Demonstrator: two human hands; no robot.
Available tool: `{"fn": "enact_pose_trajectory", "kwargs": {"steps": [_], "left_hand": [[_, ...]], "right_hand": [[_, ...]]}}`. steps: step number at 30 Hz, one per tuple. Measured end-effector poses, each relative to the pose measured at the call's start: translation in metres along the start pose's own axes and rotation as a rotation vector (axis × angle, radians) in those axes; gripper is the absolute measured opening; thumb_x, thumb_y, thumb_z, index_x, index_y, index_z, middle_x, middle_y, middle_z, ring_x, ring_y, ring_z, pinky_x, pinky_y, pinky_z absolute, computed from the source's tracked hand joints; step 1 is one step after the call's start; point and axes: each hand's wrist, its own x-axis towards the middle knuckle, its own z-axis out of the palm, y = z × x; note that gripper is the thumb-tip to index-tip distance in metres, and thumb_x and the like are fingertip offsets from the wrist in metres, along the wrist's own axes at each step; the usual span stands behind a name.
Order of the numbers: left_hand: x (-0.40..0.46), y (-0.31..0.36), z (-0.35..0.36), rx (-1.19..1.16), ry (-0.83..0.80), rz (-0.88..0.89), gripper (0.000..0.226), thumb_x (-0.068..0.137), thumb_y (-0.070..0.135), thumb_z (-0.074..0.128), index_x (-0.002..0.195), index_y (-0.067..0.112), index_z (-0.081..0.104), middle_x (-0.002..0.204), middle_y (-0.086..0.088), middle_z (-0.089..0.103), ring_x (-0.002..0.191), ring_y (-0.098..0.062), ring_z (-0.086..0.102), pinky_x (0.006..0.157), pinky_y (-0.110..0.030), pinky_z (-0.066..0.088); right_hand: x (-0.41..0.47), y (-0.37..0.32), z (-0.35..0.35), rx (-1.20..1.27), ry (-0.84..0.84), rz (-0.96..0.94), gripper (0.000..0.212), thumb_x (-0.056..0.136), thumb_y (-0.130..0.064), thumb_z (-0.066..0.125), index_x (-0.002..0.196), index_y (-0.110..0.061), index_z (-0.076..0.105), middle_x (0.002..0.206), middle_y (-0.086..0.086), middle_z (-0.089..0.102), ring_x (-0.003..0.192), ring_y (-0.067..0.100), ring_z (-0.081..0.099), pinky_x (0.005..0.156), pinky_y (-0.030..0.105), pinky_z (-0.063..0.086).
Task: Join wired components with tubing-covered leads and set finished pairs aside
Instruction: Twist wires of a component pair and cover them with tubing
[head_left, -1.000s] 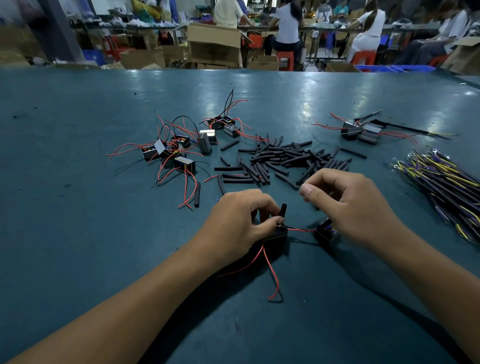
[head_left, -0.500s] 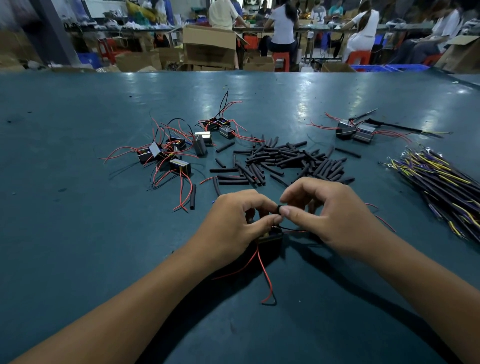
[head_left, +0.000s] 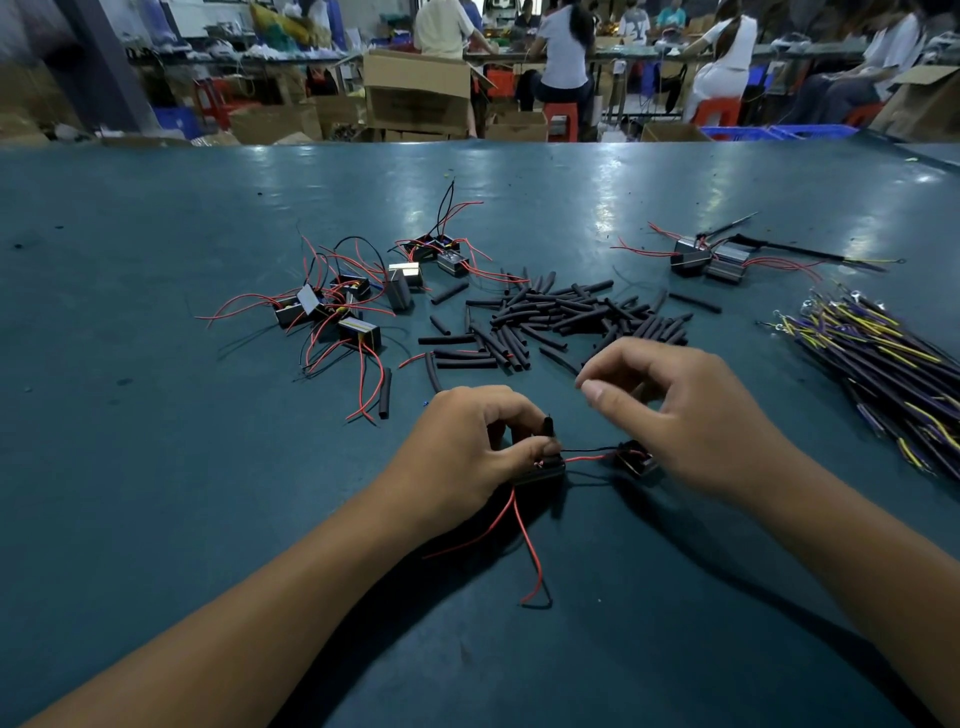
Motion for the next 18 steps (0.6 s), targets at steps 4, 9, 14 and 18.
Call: {"fn": "enact_pose_trajectory", "kwargs": {"steps": [4,9,14,18], "left_hand": [[0.001,-0.001,-0.001,0.011,-0.01,-0.002,0.006,0.083,0.023,0.08,0.086,0.018,0.077,0.076,0.009,0.065,0.071,-0.02,0.059,0.069,-0.039,0.048],[0.001,-0.002,-0.001,0.062,0.003,-0.001,0.008,0.082,0.028,0.08,0.085,0.022,0.075,0.074,0.009,0.056,0.064,-0.007,0.049,0.061,-0.027,0.04],[-0.002,0.001,-0.002,0.048,-0.01,0.002,0.009,0.083,0.029,0.079,0.09,0.024,0.075,0.079,0.007,0.061,0.071,-0.013,0.054,0.065,-0.033,0.045],[-0.002,0.005,-0.002,-0.089,-0.002,-0.017,0.009,0.085,0.025,0.078,0.093,0.024,0.076,0.08,-0.001,0.066,0.077,-0.029,0.056,0.069,-0.039,0.046]], "right_hand": [[-0.002,-0.005,0.004,-0.018,-0.092,-0.099,0.006,0.089,-0.018,0.074,0.089,-0.023,0.071,0.081,-0.01,0.069,0.077,0.01,0.063,0.068,0.018,0.047],[-0.002,-0.007,0.013,-0.035,-0.099,-0.123,0.006,0.087,-0.023,0.077,0.086,-0.023,0.07,0.077,-0.014,0.067,0.079,0.008,0.063,0.067,0.01,0.043],[-0.003,-0.007,0.018,-0.012,-0.077,-0.109,0.013,0.087,-0.019,0.076,0.08,-0.025,0.067,0.071,-0.013,0.066,0.072,0.003,0.062,0.064,0.006,0.04],[-0.003,-0.007,0.015,0.01,-0.069,-0.083,0.013,0.089,-0.022,0.074,0.08,-0.028,0.066,0.075,-0.015,0.067,0.072,0.003,0.063,0.064,0.006,0.041]]}}
